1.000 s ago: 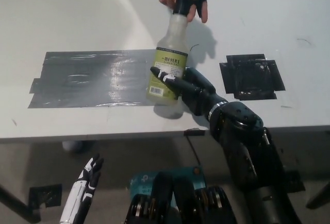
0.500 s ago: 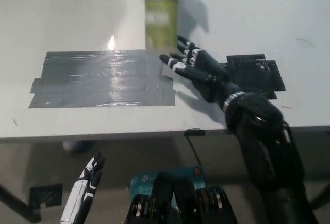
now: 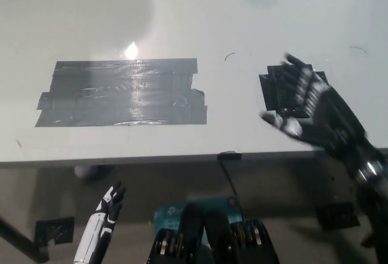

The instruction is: A spray bottle is kept on the black marked spot on the table infront of the robot and the robot extends its right arm to pick it up and hands it to a person

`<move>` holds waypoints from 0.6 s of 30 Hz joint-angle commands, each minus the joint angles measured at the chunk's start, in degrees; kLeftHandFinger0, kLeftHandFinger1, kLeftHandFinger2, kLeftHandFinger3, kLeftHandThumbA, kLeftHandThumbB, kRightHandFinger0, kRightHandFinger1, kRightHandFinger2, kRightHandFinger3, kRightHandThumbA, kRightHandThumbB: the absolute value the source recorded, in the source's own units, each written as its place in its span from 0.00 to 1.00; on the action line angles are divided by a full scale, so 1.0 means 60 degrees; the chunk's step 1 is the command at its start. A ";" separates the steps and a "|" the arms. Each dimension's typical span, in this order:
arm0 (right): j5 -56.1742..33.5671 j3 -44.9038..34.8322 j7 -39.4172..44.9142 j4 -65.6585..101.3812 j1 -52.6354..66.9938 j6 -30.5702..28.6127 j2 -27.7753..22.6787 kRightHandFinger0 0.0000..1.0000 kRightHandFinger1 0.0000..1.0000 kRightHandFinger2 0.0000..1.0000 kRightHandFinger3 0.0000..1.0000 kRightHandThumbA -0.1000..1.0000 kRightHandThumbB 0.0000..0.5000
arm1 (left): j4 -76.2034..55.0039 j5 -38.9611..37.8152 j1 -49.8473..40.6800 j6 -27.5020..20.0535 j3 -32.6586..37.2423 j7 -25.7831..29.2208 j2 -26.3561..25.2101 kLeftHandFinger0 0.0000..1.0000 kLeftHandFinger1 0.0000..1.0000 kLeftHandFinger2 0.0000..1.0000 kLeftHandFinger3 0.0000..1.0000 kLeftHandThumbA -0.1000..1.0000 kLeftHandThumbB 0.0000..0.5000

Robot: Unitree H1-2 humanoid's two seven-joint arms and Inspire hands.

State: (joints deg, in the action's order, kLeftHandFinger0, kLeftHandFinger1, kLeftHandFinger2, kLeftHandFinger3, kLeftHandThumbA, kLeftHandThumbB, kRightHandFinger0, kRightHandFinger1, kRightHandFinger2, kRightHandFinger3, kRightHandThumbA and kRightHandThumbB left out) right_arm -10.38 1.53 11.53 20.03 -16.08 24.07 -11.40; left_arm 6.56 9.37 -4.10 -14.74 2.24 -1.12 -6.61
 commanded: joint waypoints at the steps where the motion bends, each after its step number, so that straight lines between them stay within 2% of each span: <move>1: 0.0515 -0.0387 -0.0220 0.1755 0.1406 -0.1838 -0.0146 1.00 1.00 1.00 1.00 0.95 0.94 | -0.0041 -0.0242 0.0024 -0.0360 -0.0026 -0.0032 -0.0043 1.00 1.00 1.00 1.00 1.00 0.69; 2: 0.0693 -0.0385 -0.0325 0.1769 0.1661 -0.2079 -0.0061 1.00 1.00 1.00 1.00 0.95 0.94 | -0.0019 -0.0243 0.0018 -0.0378 -0.0017 -0.0041 -0.0049 1.00 1.00 1.00 1.00 1.00 0.69; 3: 0.0682 -0.0413 -0.0355 0.1707 0.2021 -0.2392 0.0038 1.00 1.00 1.00 1.00 0.94 0.86 | 0.0008 -0.0243 0.0010 -0.0394 0.0010 -0.0049 -0.0033 1.00 1.00 1.00 1.00 1.00 0.69; 4: 0.0732 -0.0415 -0.0410 0.1597 0.2320 -0.2670 0.0137 1.00 1.00 1.00 1.00 0.95 0.85 | 0.0026 -0.0241 0.0029 -0.0406 0.0025 -0.0057 -0.0032 1.00 1.00 1.00 1.00 1.00 0.69; 7: 0.1025 -0.0330 -0.0568 0.1247 0.2748 -0.3073 0.0311 1.00 1.00 1.00 1.00 0.99 0.90 | 0.0088 -0.0211 0.0110 -0.0471 0.0023 -0.0033 -0.0063 1.00 1.00 1.00 1.00 1.00 0.69; 11: 0.1281 -0.0173 -0.0643 0.0613 0.3542 -0.3583 0.0533 1.00 1.00 1.00 1.00 0.95 0.81 | 0.0093 -0.0195 -0.0128 -0.0588 0.0047 -0.0025 -0.0078 1.00 1.00 1.00 1.00 1.00 0.68; 12: 0.1178 -0.0143 -0.0646 0.0077 0.3751 -0.3767 0.0686 1.00 1.00 1.00 1.00 0.91 0.85 | 0.0072 -0.0146 -0.0161 -0.0593 0.0055 -0.0011 -0.0094 1.00 1.00 1.00 1.00 1.00 0.68; 15: 0.1342 -0.0096 -0.0733 -0.0730 0.3987 -0.4191 0.0808 1.00 1.00 1.00 1.00 0.92 0.87 | 0.0094 -0.0246 -0.0219 -0.0592 0.0085 -0.0068 -0.0056 1.00 1.00 1.00 1.00 1.00 0.68; 18: 0.1674 0.0007 -0.0828 -0.2043 0.3910 -0.4724 0.0866 1.00 1.00 1.00 1.00 0.91 0.78 | 0.0070 -0.0261 -0.0298 -0.0593 0.0117 -0.0076 -0.0023 1.00 1.00 1.00 1.00 1.00 0.64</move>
State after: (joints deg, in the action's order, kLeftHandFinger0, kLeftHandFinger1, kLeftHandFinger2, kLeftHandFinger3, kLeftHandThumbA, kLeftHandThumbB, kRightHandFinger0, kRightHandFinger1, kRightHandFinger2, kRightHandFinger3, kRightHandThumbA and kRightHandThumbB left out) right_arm -4.71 0.81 9.00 16.48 7.14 8.42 -7.28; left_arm 8.18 8.72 -4.90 -15.14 2.48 -1.12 -6.59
